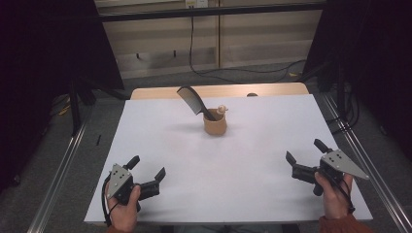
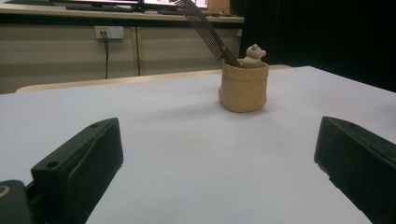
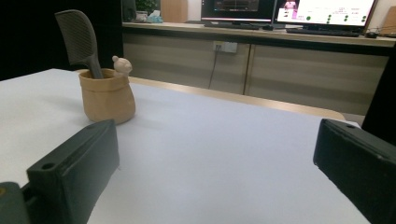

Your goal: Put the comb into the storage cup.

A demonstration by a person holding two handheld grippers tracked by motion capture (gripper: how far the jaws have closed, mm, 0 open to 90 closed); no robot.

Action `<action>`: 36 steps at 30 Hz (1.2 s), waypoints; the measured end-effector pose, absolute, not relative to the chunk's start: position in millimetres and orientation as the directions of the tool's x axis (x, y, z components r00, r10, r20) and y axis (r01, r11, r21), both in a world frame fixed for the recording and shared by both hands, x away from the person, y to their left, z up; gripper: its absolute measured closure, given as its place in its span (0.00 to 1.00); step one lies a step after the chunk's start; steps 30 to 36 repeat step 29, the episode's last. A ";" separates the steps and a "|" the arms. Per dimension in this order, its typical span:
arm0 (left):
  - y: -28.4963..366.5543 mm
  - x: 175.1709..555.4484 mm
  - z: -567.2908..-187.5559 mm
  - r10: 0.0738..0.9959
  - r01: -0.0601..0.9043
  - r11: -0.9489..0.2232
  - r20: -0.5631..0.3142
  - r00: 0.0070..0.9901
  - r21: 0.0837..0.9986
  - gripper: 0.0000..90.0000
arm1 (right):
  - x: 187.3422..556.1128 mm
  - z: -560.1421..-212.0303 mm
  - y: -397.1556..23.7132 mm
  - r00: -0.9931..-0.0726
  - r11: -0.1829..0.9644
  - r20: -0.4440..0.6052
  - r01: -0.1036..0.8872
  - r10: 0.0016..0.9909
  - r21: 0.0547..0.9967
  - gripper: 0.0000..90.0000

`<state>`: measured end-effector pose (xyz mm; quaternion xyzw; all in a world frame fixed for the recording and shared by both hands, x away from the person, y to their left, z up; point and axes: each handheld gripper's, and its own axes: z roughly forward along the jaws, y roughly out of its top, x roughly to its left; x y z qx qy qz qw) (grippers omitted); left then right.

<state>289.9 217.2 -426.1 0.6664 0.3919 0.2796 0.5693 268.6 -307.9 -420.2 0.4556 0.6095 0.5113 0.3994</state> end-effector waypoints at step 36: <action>219.4 292.8 -427.7 0.837 0.217 -0.027 -0.097 0.538 0.976 0.01 | 256.8 -432.9 -310.7 -0.276 0.058 -0.012 0.160 0.961 0.985 0.00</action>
